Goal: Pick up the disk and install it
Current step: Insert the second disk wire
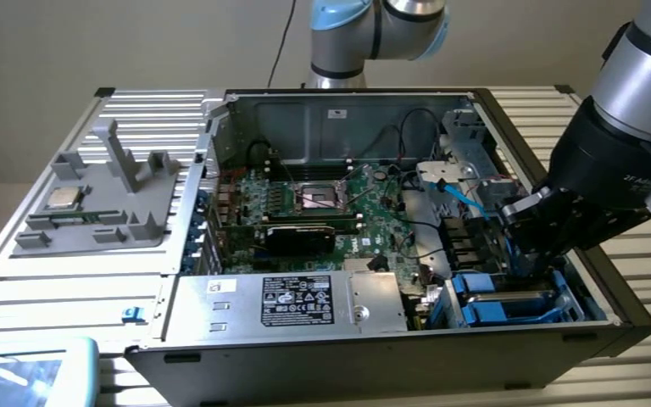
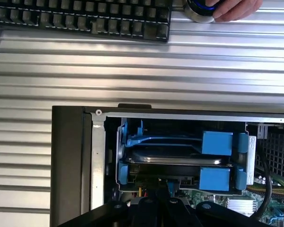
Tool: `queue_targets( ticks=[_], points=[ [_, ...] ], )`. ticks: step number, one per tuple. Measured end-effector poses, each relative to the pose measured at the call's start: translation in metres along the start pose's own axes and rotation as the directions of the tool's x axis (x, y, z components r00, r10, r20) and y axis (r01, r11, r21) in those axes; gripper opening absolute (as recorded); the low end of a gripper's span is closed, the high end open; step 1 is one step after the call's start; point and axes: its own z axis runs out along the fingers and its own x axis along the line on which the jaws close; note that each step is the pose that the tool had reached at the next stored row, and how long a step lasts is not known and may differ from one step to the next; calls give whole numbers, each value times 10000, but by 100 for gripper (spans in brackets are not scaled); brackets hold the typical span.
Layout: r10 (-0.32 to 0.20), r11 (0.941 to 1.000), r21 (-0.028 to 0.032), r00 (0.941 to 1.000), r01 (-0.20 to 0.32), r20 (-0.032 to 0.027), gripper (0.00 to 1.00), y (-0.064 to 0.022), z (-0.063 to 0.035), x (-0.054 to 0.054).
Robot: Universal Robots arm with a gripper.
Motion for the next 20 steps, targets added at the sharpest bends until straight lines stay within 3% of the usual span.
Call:
queue_targets(
  ticks=[5, 6, 12, 15, 20],
  points=[
    [0, 10000, 9, 10000, 0, -1, 11, 0, 7, 1],
    [-1, 10000, 26, 10000, 1, -2, 11, 1, -31, 1],
    [0, 10000, -8, 10000, 0, 1, 11, -36, -314, -29],
    [0, 10000, -50, 10000, 0, 1, 11, -96, -422, -55],
    [-1, 9999, -171, 10000, 1, 4, 11, -236, -561, -83]
  ],
)
